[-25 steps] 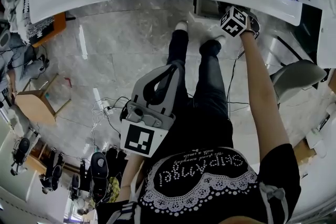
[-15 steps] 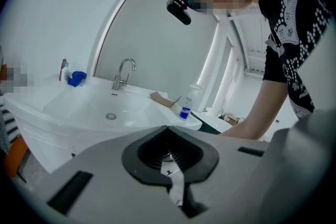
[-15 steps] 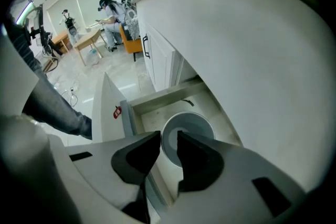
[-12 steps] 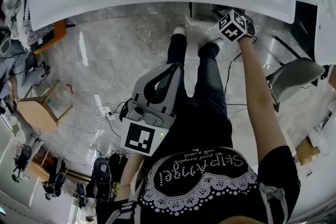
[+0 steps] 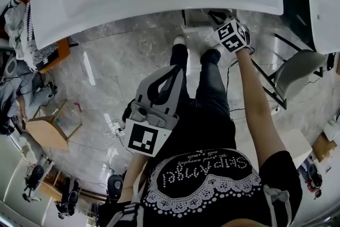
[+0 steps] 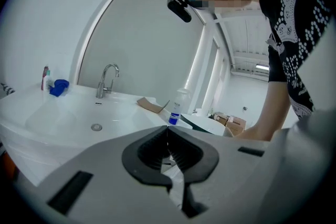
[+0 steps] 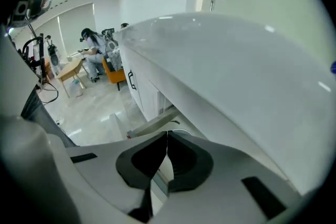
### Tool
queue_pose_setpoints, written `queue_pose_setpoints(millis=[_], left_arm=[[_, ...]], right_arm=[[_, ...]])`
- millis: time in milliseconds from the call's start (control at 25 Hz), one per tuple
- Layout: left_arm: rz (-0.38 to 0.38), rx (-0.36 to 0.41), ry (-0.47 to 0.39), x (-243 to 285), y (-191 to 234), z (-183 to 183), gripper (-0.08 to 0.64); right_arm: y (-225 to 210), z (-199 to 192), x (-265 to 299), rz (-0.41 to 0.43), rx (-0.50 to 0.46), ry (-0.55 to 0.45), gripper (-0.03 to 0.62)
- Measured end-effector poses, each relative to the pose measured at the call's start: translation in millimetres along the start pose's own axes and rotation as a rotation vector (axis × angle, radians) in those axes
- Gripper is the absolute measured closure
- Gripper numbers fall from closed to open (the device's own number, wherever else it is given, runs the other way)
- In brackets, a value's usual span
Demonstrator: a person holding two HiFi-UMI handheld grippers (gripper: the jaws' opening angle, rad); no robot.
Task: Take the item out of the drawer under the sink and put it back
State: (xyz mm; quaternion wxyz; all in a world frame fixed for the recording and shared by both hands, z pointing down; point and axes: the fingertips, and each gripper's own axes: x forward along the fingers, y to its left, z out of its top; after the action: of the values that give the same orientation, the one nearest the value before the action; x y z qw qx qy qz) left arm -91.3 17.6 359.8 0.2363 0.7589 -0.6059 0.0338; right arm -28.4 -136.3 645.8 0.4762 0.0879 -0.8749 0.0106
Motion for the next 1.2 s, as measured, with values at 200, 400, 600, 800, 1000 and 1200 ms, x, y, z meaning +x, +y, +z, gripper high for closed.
queue_pose_setpoints(millis=[200,400,600,800,1000,1200], left_arm=[[-0.028,0.026,-0.028,2,-13,14,0.554],[-0.052,0.047,-0.051,4,-17,27,0.554],[-0.073,0.073,-0.082,7,-19,39,0.554],[-0.076,0.086,-0.103,6,-19,49,0.554],[-0.079,0.121,-0.116,8,-20,58,0.554],[-0.087,0.152,-0.145,9,-20,73,0.554]], right_arm=[[0,1,-35,-0.037,0.038,-0.052,0.574],[-3,18,-69,-0.077,0.145,-0.171,0.575],[-15,29,-93,-0.135,0.229,-0.252,0.574],[-19,44,-121,-0.178,0.317,-0.352,0.574],[-18,55,-154,-0.239,0.38,-0.448,0.574],[-21,64,-192,-0.31,0.438,-0.543,0.574]])
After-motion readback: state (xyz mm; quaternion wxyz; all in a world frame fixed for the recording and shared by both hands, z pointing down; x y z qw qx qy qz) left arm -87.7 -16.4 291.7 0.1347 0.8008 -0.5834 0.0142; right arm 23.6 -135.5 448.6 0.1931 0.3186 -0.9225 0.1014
